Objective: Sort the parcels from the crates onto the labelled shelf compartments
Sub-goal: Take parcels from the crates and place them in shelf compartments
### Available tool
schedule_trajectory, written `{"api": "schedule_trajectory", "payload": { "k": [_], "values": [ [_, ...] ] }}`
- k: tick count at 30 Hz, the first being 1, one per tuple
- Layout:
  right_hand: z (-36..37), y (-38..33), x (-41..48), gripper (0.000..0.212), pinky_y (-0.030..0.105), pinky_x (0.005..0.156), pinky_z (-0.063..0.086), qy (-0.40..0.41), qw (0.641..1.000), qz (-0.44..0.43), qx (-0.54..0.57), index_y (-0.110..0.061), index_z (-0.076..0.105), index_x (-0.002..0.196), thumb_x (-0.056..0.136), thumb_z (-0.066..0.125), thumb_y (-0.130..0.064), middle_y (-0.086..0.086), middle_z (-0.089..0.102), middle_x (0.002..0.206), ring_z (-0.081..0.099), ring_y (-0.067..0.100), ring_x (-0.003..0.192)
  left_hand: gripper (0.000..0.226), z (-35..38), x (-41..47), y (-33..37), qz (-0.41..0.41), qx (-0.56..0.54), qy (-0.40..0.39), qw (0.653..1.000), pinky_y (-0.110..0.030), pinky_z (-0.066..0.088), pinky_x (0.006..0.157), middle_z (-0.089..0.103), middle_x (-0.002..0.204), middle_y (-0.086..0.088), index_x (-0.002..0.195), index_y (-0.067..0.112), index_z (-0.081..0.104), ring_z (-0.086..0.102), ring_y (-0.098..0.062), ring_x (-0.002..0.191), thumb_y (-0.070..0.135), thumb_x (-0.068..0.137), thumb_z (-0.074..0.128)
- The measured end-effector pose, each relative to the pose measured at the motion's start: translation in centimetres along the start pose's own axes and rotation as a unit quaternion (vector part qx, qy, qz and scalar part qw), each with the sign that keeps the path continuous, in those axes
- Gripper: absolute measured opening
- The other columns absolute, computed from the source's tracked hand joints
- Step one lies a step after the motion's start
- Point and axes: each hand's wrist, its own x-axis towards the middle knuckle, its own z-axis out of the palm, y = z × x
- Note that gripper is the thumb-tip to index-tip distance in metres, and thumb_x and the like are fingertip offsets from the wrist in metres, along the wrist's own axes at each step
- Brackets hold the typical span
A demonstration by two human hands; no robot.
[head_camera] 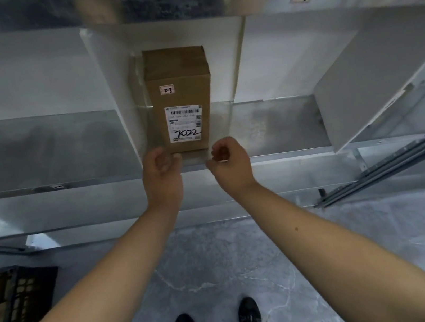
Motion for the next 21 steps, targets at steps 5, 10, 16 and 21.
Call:
{"api": "schedule_trajectory", "payload": {
  "k": [5,10,16,21],
  "values": [
    [0.5,-1.6,-5.1,0.027,0.018,0.077,0.050,-0.090,0.994,0.004,0.053,-0.023,0.068,0.084,0.078,0.075,0.002,-0.008,0.069,0.085,0.063,0.002,0.077,0.025,-4.3,-6.9,1.5,0.040,0.129,-0.043,0.990,-0.012,0.048,0.081,0.069,0.098,0.009,0.109,0.027,0.063,0.063,0.008,0.081,0.010,0.093,0.071],
    [3.5,-2.9,-10.0,0.025,0.024,0.080,0.053,-0.200,0.976,-0.018,0.084,-0.023,0.069,0.088,0.076,0.074,-0.001,-0.007,0.070,0.087,0.065,0.004,0.080,0.029,-11.2,-12.7,1.1,0.054,0.189,0.003,0.981,-0.024,0.055,0.086,0.071,0.103,0.008,0.115,0.027,0.063,0.070,-0.009,0.094,0.013,0.092,0.075],
    [11.7,-4.8,-16.9,0.028,0.023,0.076,0.052,-0.370,0.925,-0.037,0.082,-0.021,0.067,0.090,0.078,0.078,0.001,-0.002,0.070,0.085,0.064,0.007,0.077,0.025,-22.2,-17.9,1.2,0.042,0.173,0.150,0.973,-0.012,0.051,0.075,0.069,0.099,0.008,0.113,0.020,0.066,0.065,0.000,0.083,0.010,0.093,0.075],
    [20.2,-8.5,-23.9,0.024,0.025,0.071,0.052,-0.441,0.891,-0.034,0.102,-0.021,0.065,0.095,0.073,0.072,-0.015,0.003,0.068,0.087,0.063,0.013,0.078,0.026,-32.9,-19.9,0.8,0.011,0.167,0.237,0.957,-0.009,0.049,0.074,0.067,0.102,0.006,0.116,0.022,0.065,0.062,0.004,0.084,0.013,0.094,0.075]
  ]
}}
